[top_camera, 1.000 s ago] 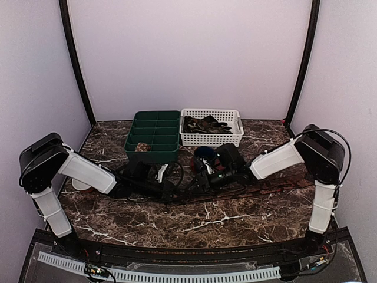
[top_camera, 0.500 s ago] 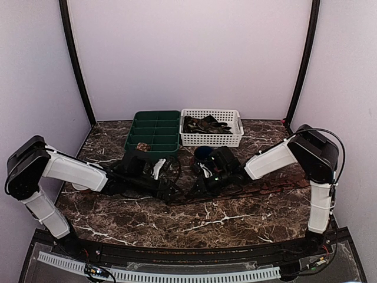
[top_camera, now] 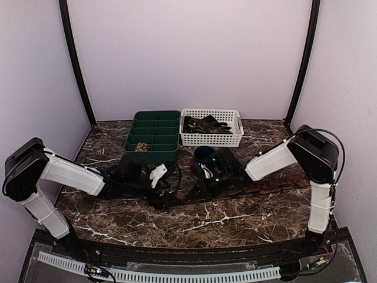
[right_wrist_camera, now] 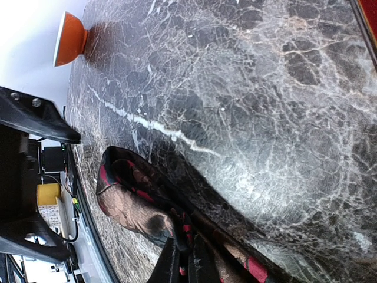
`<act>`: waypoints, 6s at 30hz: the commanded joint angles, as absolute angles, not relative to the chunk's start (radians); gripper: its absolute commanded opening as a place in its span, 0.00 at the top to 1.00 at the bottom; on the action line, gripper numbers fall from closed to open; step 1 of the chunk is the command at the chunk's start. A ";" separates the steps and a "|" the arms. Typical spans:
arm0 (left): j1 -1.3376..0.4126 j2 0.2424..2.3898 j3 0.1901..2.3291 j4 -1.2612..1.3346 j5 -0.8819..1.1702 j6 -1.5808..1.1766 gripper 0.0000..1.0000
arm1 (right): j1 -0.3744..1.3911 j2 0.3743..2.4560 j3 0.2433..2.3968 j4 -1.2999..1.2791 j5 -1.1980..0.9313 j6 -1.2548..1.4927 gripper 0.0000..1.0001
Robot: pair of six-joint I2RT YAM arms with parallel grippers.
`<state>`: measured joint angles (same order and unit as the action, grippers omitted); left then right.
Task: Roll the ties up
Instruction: Smooth out the tie at the center of the board, then adjust the tie at the center of the board.
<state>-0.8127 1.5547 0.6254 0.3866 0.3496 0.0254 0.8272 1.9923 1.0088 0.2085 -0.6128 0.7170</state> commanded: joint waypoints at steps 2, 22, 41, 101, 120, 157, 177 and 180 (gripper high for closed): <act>-0.835 1.677 0.643 0.510 0.391 0.229 0.18 | 0.833 1.957 0.987 0.257 -0.616 0.735 0.96; -0.858 1.836 0.634 0.588 0.368 0.324 0.69 | 0.817 1.920 0.949 0.275 -0.633 0.750 0.91; -0.858 1.448 0.443 0.829 0.458 -0.595 0.35 | 0.825 1.970 0.922 0.254 -0.588 0.739 1.00; -0.880 1.683 0.712 0.384 0.317 0.072 0.16 | 0.829 1.952 0.904 0.267 -0.572 0.773 1.00; -0.915 1.860 0.759 0.351 0.337 0.240 0.61 | 0.695 1.639 0.762 0.172 -0.592 0.744 0.64; -0.926 1.876 0.753 0.393 0.501 0.271 0.65 | 0.174 1.368 0.463 -0.115 -0.412 0.586 0.64; -0.927 1.870 0.707 0.386 0.467 0.362 0.63 | 0.805 1.583 0.679 0.339 -0.564 0.920 0.56; -0.926 1.876 0.712 0.379 0.466 0.371 0.63 | 0.849 1.674 0.731 0.350 -0.565 0.924 0.59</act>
<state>-0.9207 1.8641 0.7433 0.4786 0.4725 0.3473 0.7959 1.5913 0.6647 0.2565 -0.5587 0.8818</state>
